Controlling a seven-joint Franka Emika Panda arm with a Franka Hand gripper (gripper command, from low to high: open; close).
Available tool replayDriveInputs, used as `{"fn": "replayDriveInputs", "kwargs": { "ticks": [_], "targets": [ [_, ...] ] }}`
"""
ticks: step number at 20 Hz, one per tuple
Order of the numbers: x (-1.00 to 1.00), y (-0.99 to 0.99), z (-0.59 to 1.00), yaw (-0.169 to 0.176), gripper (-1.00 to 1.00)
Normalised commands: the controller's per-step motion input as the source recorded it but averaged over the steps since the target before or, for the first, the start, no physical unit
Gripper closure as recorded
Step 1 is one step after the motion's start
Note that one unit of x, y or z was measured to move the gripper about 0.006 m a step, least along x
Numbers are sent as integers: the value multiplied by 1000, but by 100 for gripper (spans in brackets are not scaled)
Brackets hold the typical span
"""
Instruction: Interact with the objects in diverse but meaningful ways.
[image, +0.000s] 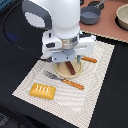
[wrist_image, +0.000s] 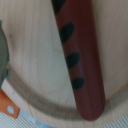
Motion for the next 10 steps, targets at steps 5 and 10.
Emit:
{"fn": "replayDriveInputs", "kwargs": {
  "ticks": [5, 10],
  "targets": [
    [426, 0, 0, -49, 100],
    [398, 0, 0, -49, 100]
  ]
}}
